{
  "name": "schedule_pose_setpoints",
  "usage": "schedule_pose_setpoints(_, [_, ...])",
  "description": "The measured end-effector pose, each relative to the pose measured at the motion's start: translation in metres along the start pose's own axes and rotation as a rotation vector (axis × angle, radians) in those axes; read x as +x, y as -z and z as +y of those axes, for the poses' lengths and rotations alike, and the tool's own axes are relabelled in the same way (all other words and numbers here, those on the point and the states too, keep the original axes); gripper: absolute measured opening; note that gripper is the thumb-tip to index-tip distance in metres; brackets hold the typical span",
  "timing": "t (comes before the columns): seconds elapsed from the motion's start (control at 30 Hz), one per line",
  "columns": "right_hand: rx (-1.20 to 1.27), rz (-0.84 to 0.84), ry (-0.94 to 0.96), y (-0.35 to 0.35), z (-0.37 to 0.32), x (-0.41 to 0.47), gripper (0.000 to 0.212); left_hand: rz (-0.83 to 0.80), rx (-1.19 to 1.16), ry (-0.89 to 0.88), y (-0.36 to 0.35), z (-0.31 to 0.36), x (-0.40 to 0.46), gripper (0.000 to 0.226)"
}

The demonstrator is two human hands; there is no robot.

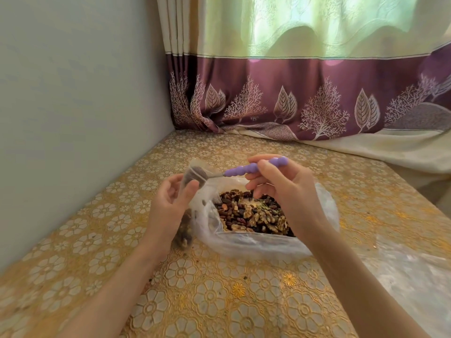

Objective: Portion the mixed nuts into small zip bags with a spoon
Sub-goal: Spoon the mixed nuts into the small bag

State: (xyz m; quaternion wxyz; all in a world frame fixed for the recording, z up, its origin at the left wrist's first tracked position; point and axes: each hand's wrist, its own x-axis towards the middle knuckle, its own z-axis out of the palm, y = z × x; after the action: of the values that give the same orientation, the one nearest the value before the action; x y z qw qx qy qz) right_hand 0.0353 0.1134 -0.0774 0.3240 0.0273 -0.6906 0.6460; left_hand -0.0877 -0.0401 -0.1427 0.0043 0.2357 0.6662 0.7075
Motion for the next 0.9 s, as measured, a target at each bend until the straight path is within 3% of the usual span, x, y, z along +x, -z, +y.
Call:
schedule_pose_setpoints(0.2, [-0.001, -0.014, -0.003, 0.005, 0.001, 0.002, 0.019, 0.018, -0.052, 0.012, 0.002, 0.001, 0.002, 0.057])
schedule_pose_setpoints(0.33, [0.252, 0.159, -0.077, 0.011, 0.001, 0.005, 0.018, 0.044, -0.055, 0.001, 0.002, 0.005, 0.001, 0.065])
schedule_pose_setpoints(0.43, [0.291, 0.326, -0.104, 0.02, 0.004, 0.008, 0.017, 0.064, -0.072, 0.003, 0.002, 0.007, 0.0, 0.064])
schedule_pose_setpoints(0.7, [-0.356, 0.395, 0.025, 0.047, 0.023, 0.011, 0.028, 0.107, -0.051, -0.011, 0.003, 0.008, 0.002, 0.068])
schedule_pose_setpoints(0.9, [-0.422, 0.475, -0.046, 0.063, 0.027, 0.011, 0.035, 0.158, -0.028, -0.045, 0.006, 0.009, 0.005, 0.063])
